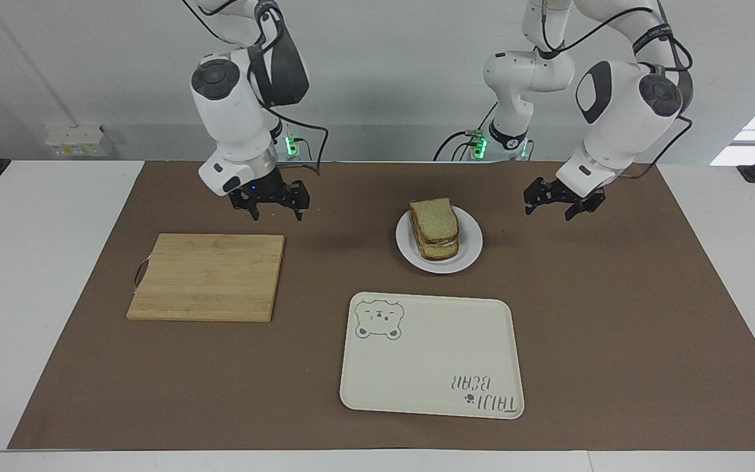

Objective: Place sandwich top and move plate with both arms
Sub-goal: 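Withdraw the right gripper while the left gripper reaches the plate rim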

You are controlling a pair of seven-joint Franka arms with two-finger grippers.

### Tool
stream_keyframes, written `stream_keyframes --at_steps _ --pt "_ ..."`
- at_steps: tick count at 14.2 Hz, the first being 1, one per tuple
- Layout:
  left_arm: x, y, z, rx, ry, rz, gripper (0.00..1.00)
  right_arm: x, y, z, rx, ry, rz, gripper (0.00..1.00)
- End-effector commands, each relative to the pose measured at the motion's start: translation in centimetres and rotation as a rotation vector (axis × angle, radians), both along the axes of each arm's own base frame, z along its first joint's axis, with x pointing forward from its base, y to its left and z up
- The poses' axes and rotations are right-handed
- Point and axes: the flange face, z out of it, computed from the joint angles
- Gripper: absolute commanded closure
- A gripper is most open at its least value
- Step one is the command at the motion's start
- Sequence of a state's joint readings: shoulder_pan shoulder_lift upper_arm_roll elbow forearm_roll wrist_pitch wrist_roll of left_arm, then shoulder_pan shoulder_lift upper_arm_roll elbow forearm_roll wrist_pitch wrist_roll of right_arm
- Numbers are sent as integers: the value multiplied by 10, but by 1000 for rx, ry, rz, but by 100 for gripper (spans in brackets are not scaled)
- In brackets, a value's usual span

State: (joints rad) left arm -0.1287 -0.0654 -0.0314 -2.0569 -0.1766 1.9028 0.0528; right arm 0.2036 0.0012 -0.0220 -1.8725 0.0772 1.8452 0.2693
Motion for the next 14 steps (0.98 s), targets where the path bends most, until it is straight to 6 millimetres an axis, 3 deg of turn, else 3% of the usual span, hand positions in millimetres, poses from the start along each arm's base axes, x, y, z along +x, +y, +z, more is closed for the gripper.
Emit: stream_keyframes --at_steps 1,4,7,9,12,14 --pt "-16 -2 -41 -97 -3 -26 0 7 -33 26 -13 -18 -38 0" --pt "-30 -2 -92 -196 -19 -50 0 12 -58 48 -9 -62 -84 0" --pt "-29 -15 -137 -304 -36 -155 0 3 -71 77 -7 -106 -104 0" --pt "-32 -16 -155 -364 -20 -145 0 3 -83 91 -10 -128 -123 0" --pt "-42 -39 -157 -385 7 -179 19 -1 -91 119 -68 -119 -106 0" --pt "-55 -47 -168 -428 44 -143 46 -6 -97 135 -80 -111 -70 0"
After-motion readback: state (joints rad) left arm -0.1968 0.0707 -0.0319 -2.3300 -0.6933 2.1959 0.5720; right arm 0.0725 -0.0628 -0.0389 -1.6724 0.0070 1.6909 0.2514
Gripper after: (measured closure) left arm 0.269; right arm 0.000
